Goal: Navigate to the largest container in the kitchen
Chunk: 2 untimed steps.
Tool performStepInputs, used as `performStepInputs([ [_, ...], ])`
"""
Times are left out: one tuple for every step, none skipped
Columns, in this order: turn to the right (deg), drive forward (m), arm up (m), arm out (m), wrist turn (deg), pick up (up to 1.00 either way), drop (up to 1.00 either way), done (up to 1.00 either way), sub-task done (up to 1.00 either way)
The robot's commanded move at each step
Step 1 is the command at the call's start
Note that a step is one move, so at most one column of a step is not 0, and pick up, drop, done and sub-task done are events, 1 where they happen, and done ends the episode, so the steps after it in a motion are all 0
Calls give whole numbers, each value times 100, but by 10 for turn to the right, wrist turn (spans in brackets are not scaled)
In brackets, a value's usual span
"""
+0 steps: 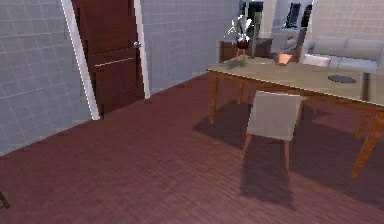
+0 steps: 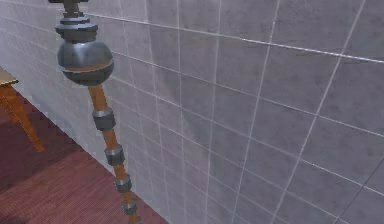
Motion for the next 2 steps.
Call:
performStepInputs([
  [-30,0,0,0,0,0,0,0,0],
  [0,100,0,0,0,0,0,0,0],
])
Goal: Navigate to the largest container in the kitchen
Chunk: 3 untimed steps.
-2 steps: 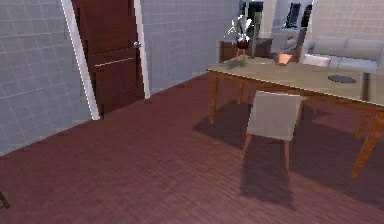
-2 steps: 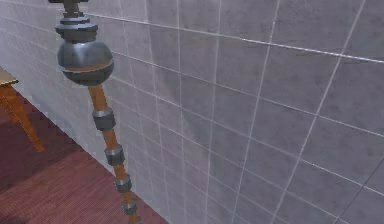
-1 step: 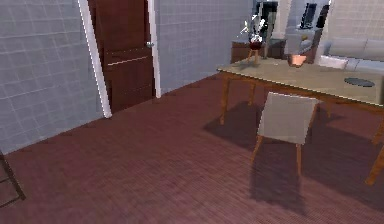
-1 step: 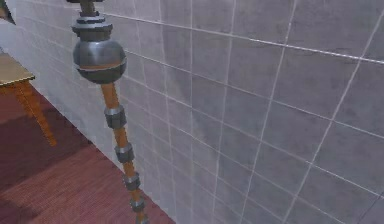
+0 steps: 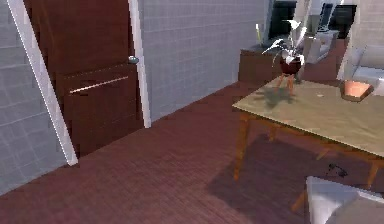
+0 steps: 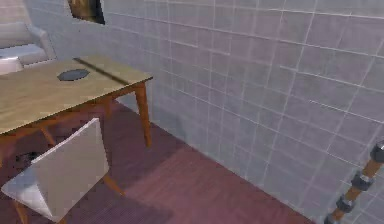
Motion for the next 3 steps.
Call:
performStepInputs([
  [0,100,0,0,0,0,0,0,0],
  [-30,0,0,0,0,0,0,0,0],
  [0,50,0,0,0,0,0,0,0],
])
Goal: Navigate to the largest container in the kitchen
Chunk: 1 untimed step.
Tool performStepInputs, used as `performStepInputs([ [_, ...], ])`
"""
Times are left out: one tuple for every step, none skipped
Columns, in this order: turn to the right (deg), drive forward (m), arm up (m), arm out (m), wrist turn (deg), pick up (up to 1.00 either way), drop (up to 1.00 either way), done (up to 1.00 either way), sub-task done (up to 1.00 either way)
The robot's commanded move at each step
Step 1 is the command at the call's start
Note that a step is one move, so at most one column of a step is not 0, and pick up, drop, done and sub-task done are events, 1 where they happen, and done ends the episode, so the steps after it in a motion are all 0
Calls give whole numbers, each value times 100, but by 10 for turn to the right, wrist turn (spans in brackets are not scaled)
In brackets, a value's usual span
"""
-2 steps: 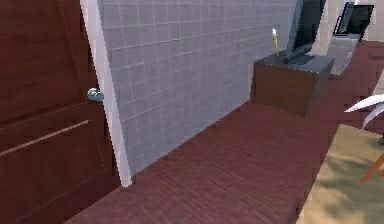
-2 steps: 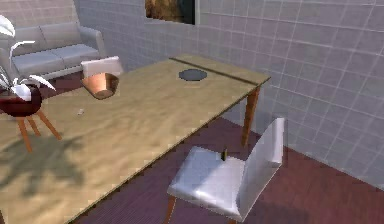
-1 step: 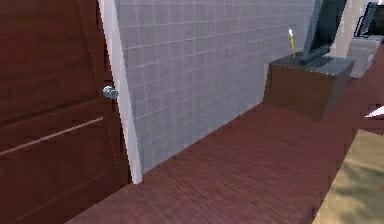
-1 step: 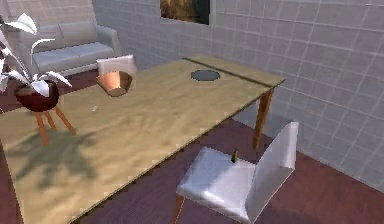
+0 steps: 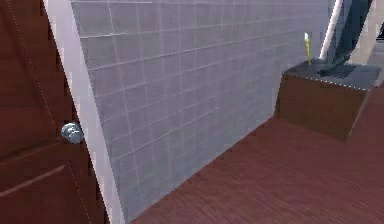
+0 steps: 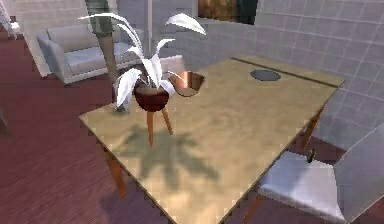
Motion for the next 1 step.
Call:
performStepInputs([
  [420,0,0,0,0,0,0,0,0],
])
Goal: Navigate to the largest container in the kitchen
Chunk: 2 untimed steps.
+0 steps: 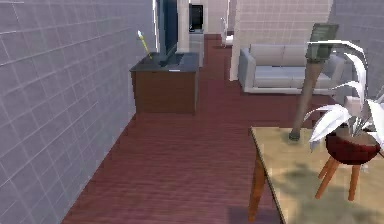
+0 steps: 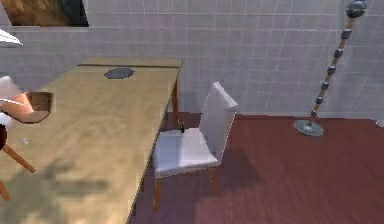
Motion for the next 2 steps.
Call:
performStepInputs([
  [0,100,0,0,0,0,0,0,0],
  [90,0,0,0,0,0,0,0,0],
])
